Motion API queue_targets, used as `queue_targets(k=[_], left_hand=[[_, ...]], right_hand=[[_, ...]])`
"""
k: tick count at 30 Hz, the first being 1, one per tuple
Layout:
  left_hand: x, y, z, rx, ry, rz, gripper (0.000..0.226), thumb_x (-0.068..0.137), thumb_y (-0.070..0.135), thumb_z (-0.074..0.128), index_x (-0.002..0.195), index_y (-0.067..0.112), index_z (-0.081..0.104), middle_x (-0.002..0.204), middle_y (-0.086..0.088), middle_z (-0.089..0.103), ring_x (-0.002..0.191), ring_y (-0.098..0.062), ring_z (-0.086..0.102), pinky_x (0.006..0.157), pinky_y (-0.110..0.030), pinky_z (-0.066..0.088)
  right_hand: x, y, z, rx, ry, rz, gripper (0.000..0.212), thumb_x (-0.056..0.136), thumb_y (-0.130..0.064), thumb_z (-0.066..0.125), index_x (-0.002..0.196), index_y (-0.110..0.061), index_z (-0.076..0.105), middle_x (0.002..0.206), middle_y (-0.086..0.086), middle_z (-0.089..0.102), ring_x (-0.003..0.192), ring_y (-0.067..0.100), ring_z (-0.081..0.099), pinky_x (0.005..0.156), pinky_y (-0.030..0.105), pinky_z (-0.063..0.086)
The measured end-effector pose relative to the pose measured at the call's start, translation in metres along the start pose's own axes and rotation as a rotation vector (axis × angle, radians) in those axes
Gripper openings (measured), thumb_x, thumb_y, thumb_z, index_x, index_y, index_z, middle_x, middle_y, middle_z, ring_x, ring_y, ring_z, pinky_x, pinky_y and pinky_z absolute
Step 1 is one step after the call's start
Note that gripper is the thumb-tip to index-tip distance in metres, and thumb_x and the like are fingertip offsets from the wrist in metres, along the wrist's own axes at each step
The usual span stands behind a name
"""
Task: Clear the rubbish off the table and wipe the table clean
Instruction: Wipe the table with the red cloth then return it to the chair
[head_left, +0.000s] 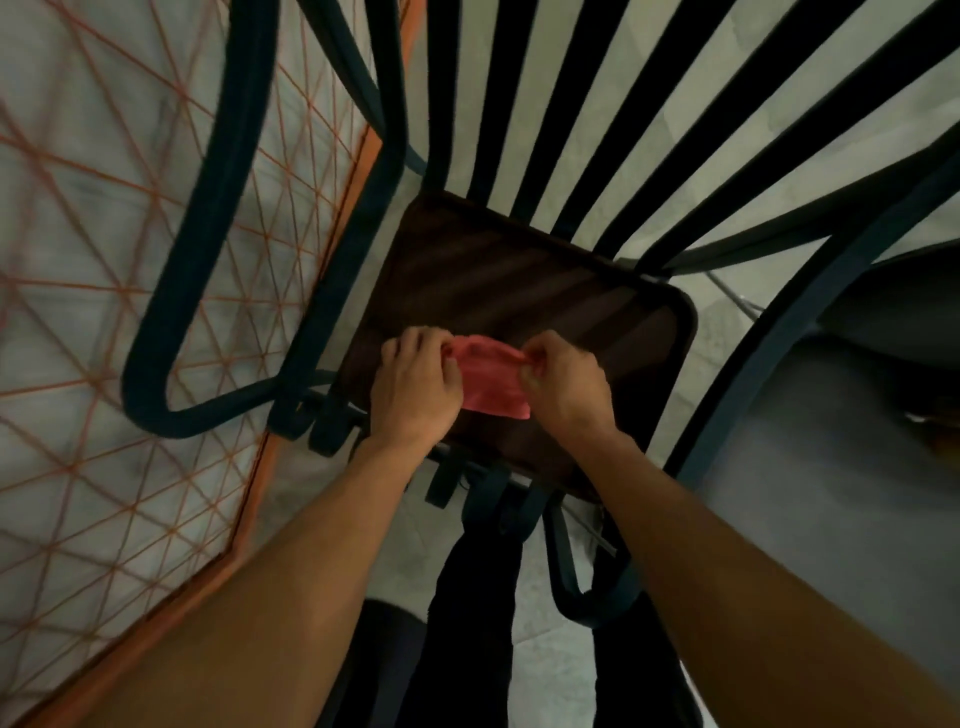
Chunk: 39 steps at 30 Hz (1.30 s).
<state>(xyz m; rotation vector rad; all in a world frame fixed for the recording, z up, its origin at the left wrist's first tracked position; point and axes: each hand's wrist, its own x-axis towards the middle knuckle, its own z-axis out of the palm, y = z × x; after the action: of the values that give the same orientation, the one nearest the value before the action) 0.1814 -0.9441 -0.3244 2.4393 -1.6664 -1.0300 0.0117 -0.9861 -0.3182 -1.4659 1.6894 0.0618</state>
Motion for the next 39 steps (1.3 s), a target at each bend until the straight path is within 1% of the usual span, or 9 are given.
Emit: queue_targets(k=[6,10,14,17,23,25,30,36,39], left_hand=[[-0.062,0.006,-0.022,-0.029,0.116,0.055,0.027,0.094,0.029,0.058,0.119,0.018,0.06,0.131,0.001,0.058,0.13,-0.023,0.043,0.108,-0.043,0.044],[-0.103,0.022,-0.049,-0.117,0.177,0.103,0.023,0.094,0.024,0.06,0.116,0.017,0.06,0.128,0.0,0.062,0.131,-0.022,0.043,0.107,-0.044,0.044],[-0.145,0.044,-0.078,-0.2,0.221,0.154,0.024,0.098,0.024,0.057,0.121,0.017,0.059,0.128,-0.001,0.064,0.137,-0.021,0.039,0.111,-0.043,0.041],[-0.182,0.067,-0.099,-0.269,0.275,0.183,0.018,0.1,0.024,0.053,0.116,0.018,0.06,0.118,-0.001,0.063,0.131,-0.02,0.042,0.103,-0.047,0.048],[-0.252,0.111,-0.121,-0.378,0.401,0.173,0.027,0.102,0.024,0.045,0.124,0.016,0.059,0.111,0.024,0.044,0.113,-0.021,0.055,0.093,-0.047,0.054],[-0.282,0.131,-0.125,-0.393,0.448,0.187,0.031,0.102,0.028,0.041,0.127,0.018,0.057,0.113,0.027,0.044,0.112,-0.02,0.054,0.091,-0.043,0.054],[-0.332,0.171,-0.13,-0.382,0.576,0.154,0.031,0.104,0.031,0.038,0.127,0.02,0.057,0.118,0.006,0.061,0.108,-0.008,0.052,0.089,-0.02,0.045],[-0.382,0.208,-0.147,-0.511,0.732,0.187,0.035,0.106,0.034,0.036,0.131,0.019,0.055,0.119,0.006,0.061,0.111,-0.003,0.059,0.088,-0.016,0.05],[-0.396,0.223,-0.164,-0.525,0.835,0.218,0.03,0.106,0.026,0.04,0.129,0.017,0.055,0.117,0.006,0.061,0.109,-0.003,0.06,0.089,-0.013,0.048]], right_hand=[[-0.057,-0.009,-0.029,0.027,0.037,-0.074,0.016,0.093,-0.031,0.06,0.109,-0.029,0.063,0.093,-0.01,0.068,0.075,0.009,0.064,0.064,0.026,0.052],[-0.102,-0.015,-0.064,0.076,0.098,-0.185,0.016,0.092,-0.028,0.064,0.108,-0.025,0.066,0.096,-0.009,0.07,0.081,0.007,0.065,0.068,0.019,0.05],[-0.14,-0.021,-0.107,0.068,0.079,-0.283,0.019,0.091,-0.025,0.065,0.11,-0.026,0.066,0.101,-0.009,0.07,0.089,0.008,0.065,0.079,0.027,0.055],[-0.173,-0.023,-0.138,0.148,0.096,-0.353,0.019,0.089,-0.021,0.066,0.108,-0.024,0.067,0.099,-0.008,0.069,0.09,0.007,0.066,0.082,0.032,0.057],[-0.229,-0.025,-0.179,0.261,0.13,-0.43,0.014,0.09,-0.021,0.066,0.104,-0.023,0.068,0.091,-0.009,0.066,0.08,0.005,0.063,0.07,0.03,0.057],[-0.254,-0.017,-0.198,0.311,0.108,-0.454,0.014,0.09,-0.021,0.065,0.103,-0.023,0.068,0.095,-0.009,0.066,0.086,0.003,0.063,0.073,0.025,0.056],[-0.294,-0.006,-0.24,0.425,0.035,-0.55,0.013,0.093,-0.018,0.06,0.1,-0.026,0.067,0.098,-0.01,0.068,0.093,0.005,0.064,0.077,0.025,0.054],[-0.326,-0.003,-0.274,0.491,-0.036,-0.668,0.014,0.097,-0.021,0.059,0.103,-0.032,0.065,0.1,-0.009,0.068,0.095,0.013,0.065,0.079,0.041,0.058],[-0.342,-0.013,-0.287,0.513,-0.057,-0.716,0.014,0.099,-0.022,0.057,0.106,-0.033,0.063,0.102,-0.009,0.067,0.096,0.012,0.064,0.08,0.038,0.057]])
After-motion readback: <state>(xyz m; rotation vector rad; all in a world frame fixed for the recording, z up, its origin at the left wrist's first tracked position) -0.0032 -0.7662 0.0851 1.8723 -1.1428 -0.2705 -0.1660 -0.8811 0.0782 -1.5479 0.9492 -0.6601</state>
